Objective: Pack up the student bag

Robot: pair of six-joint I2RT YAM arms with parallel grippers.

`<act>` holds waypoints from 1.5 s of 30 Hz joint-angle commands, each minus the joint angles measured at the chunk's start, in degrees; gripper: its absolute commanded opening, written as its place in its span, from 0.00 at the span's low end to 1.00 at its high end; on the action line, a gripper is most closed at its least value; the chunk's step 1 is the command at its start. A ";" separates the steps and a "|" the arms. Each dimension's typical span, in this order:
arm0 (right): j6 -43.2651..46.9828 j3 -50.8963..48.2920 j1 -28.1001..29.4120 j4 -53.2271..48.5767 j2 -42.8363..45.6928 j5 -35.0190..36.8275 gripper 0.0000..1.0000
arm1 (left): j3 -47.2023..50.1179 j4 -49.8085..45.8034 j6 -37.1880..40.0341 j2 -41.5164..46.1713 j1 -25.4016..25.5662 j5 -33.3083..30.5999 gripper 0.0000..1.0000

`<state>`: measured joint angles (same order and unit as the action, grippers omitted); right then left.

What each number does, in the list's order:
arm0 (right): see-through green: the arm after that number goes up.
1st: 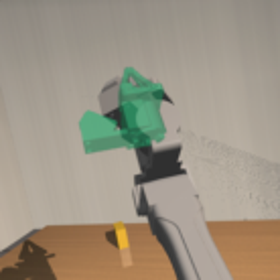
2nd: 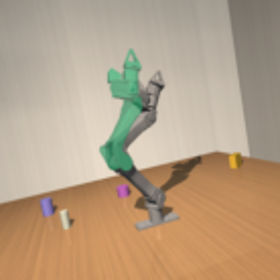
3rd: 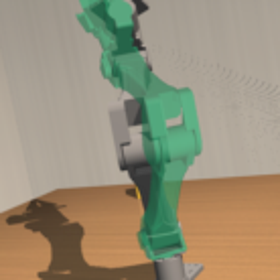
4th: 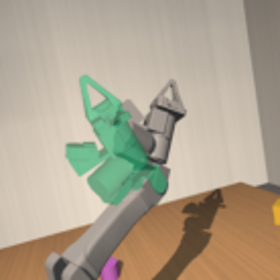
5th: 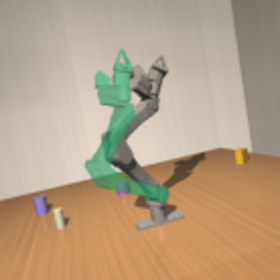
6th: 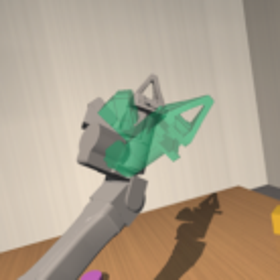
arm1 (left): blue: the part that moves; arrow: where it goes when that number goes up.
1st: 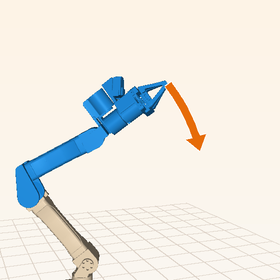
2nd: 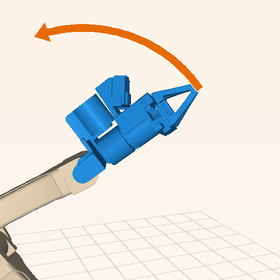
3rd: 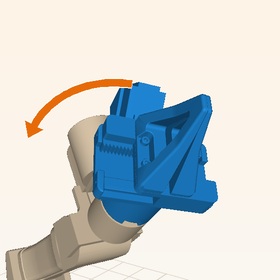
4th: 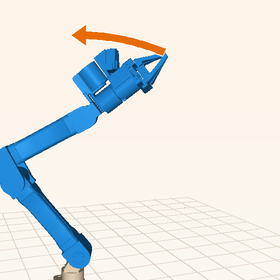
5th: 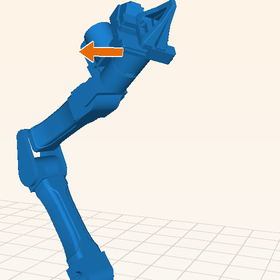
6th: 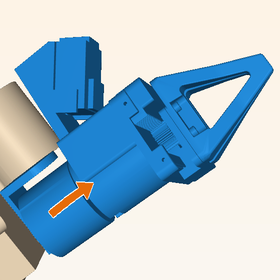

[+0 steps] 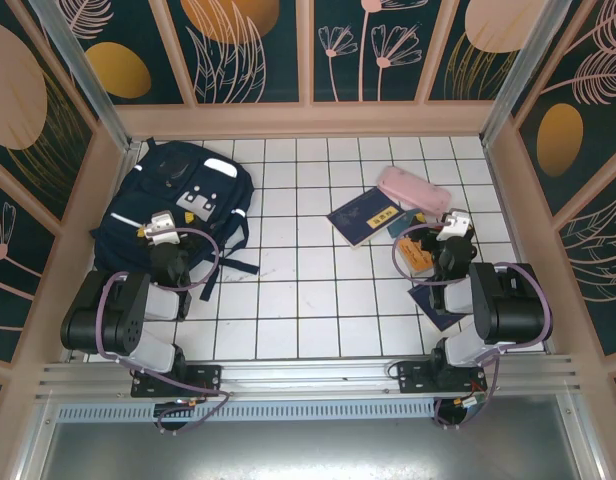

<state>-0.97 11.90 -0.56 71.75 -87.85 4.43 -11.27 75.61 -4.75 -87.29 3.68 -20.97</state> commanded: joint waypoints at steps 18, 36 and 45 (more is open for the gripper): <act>-0.61 0.93 -0.41 0.72 -0.32 -0.65 0.99 | -0.76 0.77 -0.84 0.01 -0.28 0.60 0.99; -4.75 5.36 0.76 -18.97 17.01 10.56 0.99 | -5.46 -20.22 -0.95 15.00 -0.26 -0.62 0.99; -23.33 24.69 1.43 -59.58 25.53 -1.26 0.99 | -20.96 -61.16 -23.63 29.21 -0.30 1.44 0.99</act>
<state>-15.33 31.57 0.43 30.15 -62.43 9.82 -26.35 34.72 -17.58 -58.89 3.68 -20.97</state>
